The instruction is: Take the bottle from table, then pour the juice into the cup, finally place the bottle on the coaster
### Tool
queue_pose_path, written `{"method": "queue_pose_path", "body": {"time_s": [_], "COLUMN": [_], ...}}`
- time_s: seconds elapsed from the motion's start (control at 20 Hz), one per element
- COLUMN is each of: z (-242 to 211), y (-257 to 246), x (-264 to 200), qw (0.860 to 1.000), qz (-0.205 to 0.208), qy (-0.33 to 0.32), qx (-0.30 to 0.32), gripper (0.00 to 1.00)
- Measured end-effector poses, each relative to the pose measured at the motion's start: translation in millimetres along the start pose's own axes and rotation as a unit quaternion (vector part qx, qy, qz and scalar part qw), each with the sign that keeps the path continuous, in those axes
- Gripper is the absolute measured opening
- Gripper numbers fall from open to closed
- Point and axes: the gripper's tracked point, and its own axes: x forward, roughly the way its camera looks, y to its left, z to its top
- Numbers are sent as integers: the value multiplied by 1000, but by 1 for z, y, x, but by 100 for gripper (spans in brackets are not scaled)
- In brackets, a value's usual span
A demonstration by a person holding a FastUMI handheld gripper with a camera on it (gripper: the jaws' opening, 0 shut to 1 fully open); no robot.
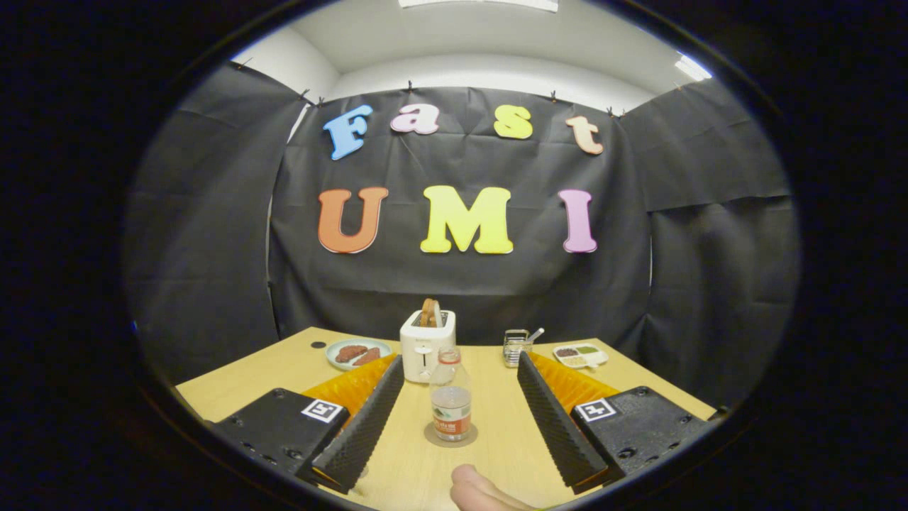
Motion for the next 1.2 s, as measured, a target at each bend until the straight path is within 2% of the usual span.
{"method": "queue_pose_path", "body": {"time_s": [0.2,0.35,0.6,0.8,1.2], "z": [48,70,73,76,67], "y": [-10,-26,-40,-43,-32], "x": [-56,-90,-135,-145,-151], "qw": [999,999,999,998,1000], "qz": [4,-14,-23,-28,-12], "qy": [-20,-29,-9,-9,11], "qx": [26,7,35,55,26], "gripper": [100,100,100,100,100]}}
